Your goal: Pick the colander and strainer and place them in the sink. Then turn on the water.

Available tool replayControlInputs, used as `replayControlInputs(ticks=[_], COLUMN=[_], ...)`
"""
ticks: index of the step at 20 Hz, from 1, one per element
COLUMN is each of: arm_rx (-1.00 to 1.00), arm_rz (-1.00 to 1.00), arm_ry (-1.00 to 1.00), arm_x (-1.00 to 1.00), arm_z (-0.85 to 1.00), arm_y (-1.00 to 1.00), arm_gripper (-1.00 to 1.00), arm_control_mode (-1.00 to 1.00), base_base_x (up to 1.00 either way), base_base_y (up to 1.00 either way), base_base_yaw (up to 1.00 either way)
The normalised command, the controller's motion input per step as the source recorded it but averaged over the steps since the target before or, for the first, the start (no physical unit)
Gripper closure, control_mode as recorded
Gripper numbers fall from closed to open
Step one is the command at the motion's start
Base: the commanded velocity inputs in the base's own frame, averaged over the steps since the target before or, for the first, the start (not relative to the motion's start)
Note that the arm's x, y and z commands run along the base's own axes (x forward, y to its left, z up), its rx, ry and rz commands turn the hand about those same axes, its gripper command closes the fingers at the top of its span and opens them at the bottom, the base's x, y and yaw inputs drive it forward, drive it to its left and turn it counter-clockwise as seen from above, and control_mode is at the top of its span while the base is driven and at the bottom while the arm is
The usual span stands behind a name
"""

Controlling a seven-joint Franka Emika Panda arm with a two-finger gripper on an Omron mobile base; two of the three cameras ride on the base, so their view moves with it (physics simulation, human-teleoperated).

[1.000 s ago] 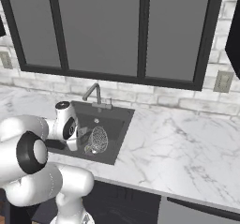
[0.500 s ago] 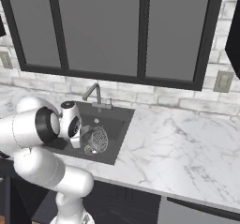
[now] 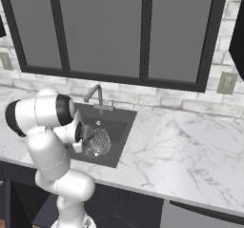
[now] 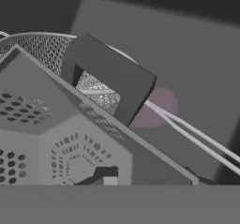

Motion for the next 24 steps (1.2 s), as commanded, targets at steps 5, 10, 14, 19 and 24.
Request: replayControlInputs(ticks=[5, 10, 14, 19, 24], arm_rx=[0.0, 0.0, 0.05, 0.01, 0.01], arm_rz=[0.0, 0.0, 0.0, 0.0, 0.0], arm_ry=[-0.01, 0.0, 0.03, 0.07, 0.04], arm_x=[0.43, 0.36, 0.07, 0.06, 0.04], arm_z=[-0.19, -0.06, 0.35, 0.81, 0.73], arm_y=[0.07, 0.0, -0.01, 0.01, 0.0], arm_gripper=[-1.0, -1.0, -1.0, -1.0, -1.0], arm_control_mode=[-1.0, -1.0, -1.0, -1.0, -1.0], base_base_x=[0.0, 0.0, 0.0, 0.0, 0.0], base_base_y=[0.0, 0.0, 0.0, 0.0, 0.0], base_base_yaw=[0.0, 0.0, 0.0, 0.0, 0.0])
